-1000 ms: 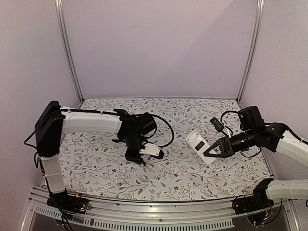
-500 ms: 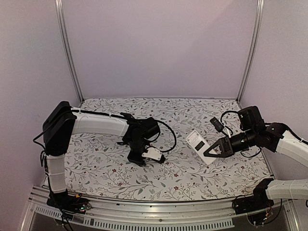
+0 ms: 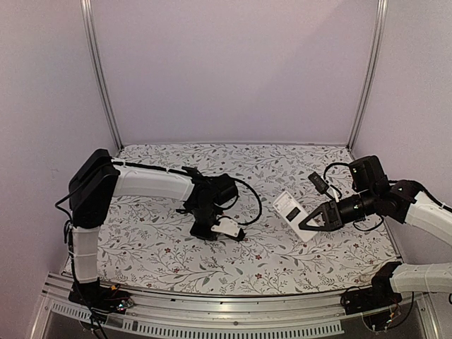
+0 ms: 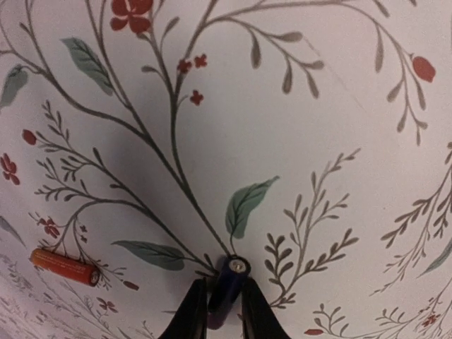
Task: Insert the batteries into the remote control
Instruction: Pick up the battery from the center of the board, then place the battery in the battery compartment.
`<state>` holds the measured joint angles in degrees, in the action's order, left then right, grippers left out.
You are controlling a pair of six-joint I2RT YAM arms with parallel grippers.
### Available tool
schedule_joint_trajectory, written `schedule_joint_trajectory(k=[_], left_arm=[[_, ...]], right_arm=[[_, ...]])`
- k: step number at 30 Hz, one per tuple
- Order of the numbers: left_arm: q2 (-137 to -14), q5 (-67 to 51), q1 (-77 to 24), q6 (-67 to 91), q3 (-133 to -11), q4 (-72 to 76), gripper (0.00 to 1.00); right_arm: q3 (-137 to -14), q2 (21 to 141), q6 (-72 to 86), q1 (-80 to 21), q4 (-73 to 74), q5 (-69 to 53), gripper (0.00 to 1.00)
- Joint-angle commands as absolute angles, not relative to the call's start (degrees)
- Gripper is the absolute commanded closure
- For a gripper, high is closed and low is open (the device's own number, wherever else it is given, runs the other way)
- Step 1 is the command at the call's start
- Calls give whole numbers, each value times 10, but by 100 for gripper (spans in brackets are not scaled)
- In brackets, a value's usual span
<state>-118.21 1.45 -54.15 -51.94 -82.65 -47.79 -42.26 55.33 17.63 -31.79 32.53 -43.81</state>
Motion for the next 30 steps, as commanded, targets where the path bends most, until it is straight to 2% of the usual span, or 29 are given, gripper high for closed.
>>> schedule_joint_trajectory(k=[1, 6, 10, 16, 22, 30], left_arm=[[-1205, 4, -549, -511, -831, -488, 87], [-1182, -36, -549, -461, -845, -499, 100], [-1114, -77, -548, -403, -823, -464, 100], [-952, -95, -547, -261, -729, -312, 100], [-820, -46, -548, -73, -653, -150, 100], [-740, -68, -554, 84, -579, 2, 100]], right_arm=[[-419, 548, 178, -314, 328, -438, 100], [-420, 548, 178, -314, 330, -434, 100], [-422, 552, 178, -314, 333, -428, 100], [-434, 572, 188, -314, 322, -434, 100], [-459, 601, 195, -327, 315, -439, 100], [-494, 659, 232, -390, 272, -427, 100]])
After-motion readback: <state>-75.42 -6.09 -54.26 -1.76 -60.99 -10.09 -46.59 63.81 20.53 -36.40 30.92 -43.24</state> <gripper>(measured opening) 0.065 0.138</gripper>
